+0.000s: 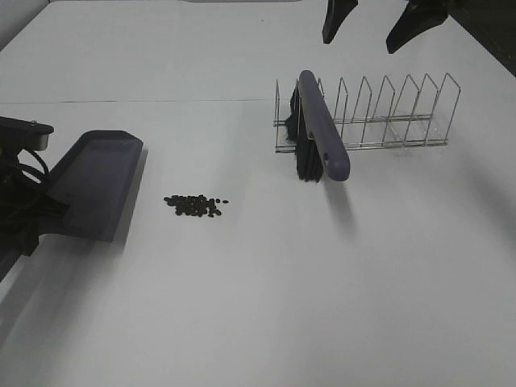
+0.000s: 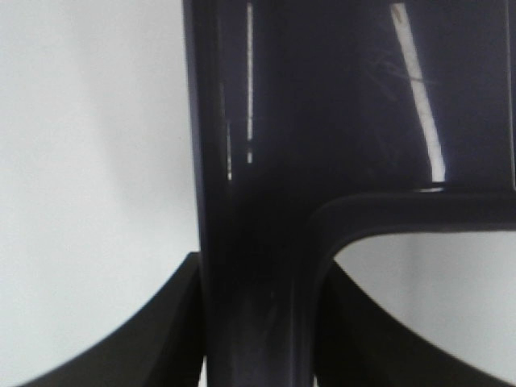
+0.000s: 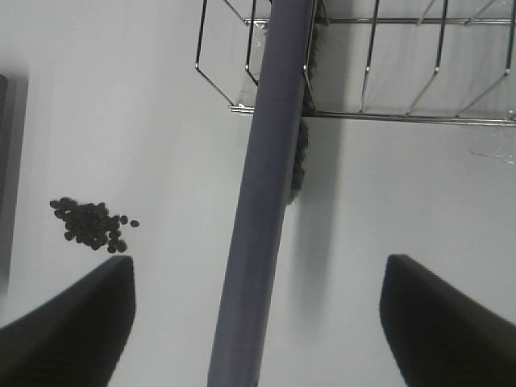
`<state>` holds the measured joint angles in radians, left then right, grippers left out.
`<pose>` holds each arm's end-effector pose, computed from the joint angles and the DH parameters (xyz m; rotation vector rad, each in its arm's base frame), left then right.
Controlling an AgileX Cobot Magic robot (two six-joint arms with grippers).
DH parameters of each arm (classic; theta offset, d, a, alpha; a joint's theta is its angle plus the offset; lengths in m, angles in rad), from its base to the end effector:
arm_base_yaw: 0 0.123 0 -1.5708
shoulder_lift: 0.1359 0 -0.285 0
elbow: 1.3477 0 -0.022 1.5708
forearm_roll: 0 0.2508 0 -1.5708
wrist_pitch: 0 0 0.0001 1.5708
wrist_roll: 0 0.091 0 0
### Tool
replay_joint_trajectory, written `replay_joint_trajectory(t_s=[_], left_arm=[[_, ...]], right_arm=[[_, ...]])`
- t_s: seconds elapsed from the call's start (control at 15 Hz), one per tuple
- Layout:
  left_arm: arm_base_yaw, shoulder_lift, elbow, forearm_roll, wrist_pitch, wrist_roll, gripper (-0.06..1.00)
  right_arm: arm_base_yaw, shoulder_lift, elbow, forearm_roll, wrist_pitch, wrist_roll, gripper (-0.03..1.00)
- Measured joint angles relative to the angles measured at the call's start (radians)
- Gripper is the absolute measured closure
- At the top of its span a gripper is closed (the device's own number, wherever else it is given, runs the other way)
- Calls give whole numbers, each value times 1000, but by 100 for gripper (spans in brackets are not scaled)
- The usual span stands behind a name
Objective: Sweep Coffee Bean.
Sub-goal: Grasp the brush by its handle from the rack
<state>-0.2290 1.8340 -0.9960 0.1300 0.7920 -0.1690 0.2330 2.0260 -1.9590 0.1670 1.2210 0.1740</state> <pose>0.3057 -0.0626 0.1400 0.2319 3.0841 0.1337 0.4267 0.1159 0.3030 -0.0434 2.7939 0.3355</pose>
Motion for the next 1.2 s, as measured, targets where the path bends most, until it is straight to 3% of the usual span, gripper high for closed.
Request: replay_joint_trajectory(t_s=[0.6, 1.2], left_arm=[[0, 0, 0, -5, 10, 0, 61], [0, 0, 0, -19, 10, 0, 61]], right_arm=[[1, 330, -227, 18, -1, -1, 27], [28, 430, -244, -14, -1, -8, 27]])
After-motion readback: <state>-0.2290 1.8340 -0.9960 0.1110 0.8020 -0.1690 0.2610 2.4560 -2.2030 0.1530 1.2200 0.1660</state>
